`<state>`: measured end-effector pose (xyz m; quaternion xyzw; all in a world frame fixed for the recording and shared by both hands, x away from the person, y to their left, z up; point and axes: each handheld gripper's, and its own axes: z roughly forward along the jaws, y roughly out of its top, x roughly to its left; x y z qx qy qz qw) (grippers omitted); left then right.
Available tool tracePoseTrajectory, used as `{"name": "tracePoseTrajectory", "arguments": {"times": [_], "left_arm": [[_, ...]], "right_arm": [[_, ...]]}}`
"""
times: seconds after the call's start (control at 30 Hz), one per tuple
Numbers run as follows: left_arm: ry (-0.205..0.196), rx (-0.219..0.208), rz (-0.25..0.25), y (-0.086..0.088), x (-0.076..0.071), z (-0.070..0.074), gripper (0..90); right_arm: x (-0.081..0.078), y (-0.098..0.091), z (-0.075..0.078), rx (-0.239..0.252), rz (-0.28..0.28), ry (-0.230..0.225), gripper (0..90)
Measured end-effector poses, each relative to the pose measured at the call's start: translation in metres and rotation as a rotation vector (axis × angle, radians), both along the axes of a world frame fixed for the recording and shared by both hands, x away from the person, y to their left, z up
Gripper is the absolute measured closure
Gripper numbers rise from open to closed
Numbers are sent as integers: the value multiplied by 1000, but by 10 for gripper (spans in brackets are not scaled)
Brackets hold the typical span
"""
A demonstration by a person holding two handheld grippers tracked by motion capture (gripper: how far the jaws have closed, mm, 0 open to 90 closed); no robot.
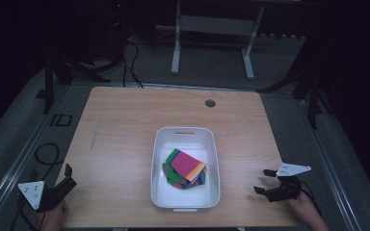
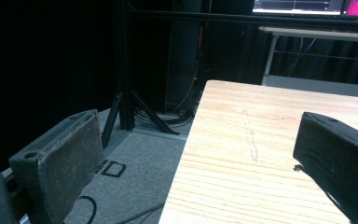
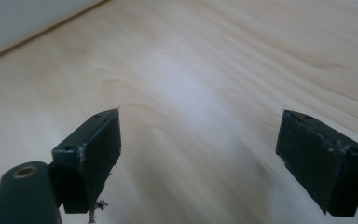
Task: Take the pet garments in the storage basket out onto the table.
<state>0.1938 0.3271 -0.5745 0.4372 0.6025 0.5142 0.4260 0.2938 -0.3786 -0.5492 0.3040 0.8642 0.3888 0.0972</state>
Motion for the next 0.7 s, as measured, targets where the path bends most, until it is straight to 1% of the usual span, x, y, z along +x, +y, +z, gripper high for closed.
{"name": "tracePoseTrajectory", "arguments": {"times": [0.07,0.2,0.27,0.3,0.33,0.47,0.53,0.7], "left_arm": [[0,0,-1,0,0,0,18],[-1,-2,-2,0,0,0,18],[-1,-2,-1,0,0,0,19],[-1,-2,-1,0,0,0,18],[-1,-2,-2,0,0,0,19],[-2,-4,-2,0,0,0,18],[-2,-4,-2,1,0,0,19],[-4,-5,-3,1,0,0,19]], "right_arm": [[0,10,3,-6,45,20,139],[1,27,10,2,120,34,139],[2,36,14,-2,152,36,139],[2,41,16,-5,165,28,139],[2,45,18,-4,177,22,139],[4,60,29,20,217,32,139],[5,67,35,24,238,28,139],[5,86,53,37,265,17,135]]}}
